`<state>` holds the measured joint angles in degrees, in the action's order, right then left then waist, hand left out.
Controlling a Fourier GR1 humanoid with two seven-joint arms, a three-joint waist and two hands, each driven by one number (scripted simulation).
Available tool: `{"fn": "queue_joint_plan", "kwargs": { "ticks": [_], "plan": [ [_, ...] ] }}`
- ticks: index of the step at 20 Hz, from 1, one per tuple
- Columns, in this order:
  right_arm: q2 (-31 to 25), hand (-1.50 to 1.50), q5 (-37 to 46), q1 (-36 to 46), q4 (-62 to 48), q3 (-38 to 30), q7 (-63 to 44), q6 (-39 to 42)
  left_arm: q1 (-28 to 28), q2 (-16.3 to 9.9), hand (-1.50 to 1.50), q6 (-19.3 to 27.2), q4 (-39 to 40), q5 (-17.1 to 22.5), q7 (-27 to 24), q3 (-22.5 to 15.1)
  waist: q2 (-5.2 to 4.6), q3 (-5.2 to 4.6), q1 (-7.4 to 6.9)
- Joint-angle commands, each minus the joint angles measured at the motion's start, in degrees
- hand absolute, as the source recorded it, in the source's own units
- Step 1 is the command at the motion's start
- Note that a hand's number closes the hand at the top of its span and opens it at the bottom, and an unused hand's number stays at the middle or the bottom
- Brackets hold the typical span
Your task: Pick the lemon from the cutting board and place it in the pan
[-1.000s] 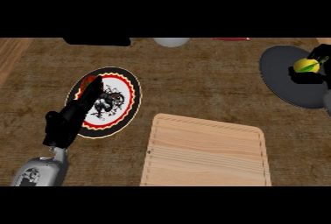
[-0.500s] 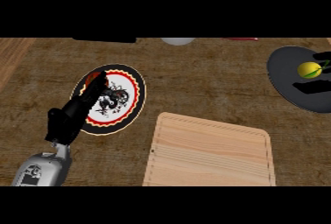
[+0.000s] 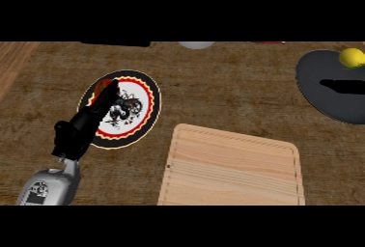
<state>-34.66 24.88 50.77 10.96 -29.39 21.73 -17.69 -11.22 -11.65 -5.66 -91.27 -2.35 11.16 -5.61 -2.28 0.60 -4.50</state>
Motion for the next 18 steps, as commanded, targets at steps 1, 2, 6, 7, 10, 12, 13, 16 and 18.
{"fn": "queue_joint_plan", "kwargs": {
  "ticks": [1, 2, 6, 7, 10, 12, 13, 16, 18],
  "plan": [
    [-2.2, -1.5, -6.7, -0.6, 0.1, -6.4, 4.5, 6.1, -1.0, -0.3, 0.0, -0.3, 0.9, 1.0, 0.0, 1.3, 0.02, 0.01, 0.95],
    [-1.9, -1.5, -8.3, -1.8, 0.1, -7.9, 6.8, 7.6, 0.0, 0.6, 0.0, 0.4, -0.8, 0.3, 1.5, 0.0, 0.25, 0.09, 0.82],
    [-4.4, -1.5, -10.5, -3.8, -1.5, -9.6, 9.0, 17.1, 0.3, 0.0, 0.0, 0.0, 0.5, 0.4, 0.5, 0.9, 0.38, -0.08, 1.07],
    [-5.1, -1.5, -10.8, -3.6, -1.7, -9.9, 8.7, 18.8, -2.2, -0.5, 0.0, 0.0, 2.9, 0.3, 0.2, 2.0, 0.27, -0.12, 1.64],
    [-5.0, -1.5, -11.6, -8.4, -1.7, -10.6, 14.7, 22.0, 0.7, -0.1, 0.0, 0.4, -0.3, -0.4, 0.4, 0.9, 0.7, -0.11, 1.34],
    [-6.3, -1.5, -12.3, -10.8, -1.3, -11.1, 18.2, 26.0, -0.4, -0.7, 0.0, -0.8, 0.3, 1.5, 1.3, 2.2, 0.8, -0.13, 1.96],
    [-7.5, -1.5, -12.8, -12.1, -0.9, -11.6, 20.0, 27.5, -0.4, -0.6, 0.0, 0.3, 0.8, 0.0, 0.7, 2.1, 0.86, -0.14, 2.32],
    [-6.3, -1.5, -13.6, -13.6, -0.5, -12.0, 23.8, 28.9, -0.4, -0.1, 0.0, 0.0, 2.6, 0.3, 0.1, 2.4, 1.18, -0.27, 2.65],
    [-7.0, -1.5, -13.2, -13.7, -0.8, -11.5, 23.4, 28.7, 2.0, 0.2, 0.0, -0.4, 1.1, -0.4, -1.4, 1.2, 1.29, -0.3, 2.31]
  ]
}}
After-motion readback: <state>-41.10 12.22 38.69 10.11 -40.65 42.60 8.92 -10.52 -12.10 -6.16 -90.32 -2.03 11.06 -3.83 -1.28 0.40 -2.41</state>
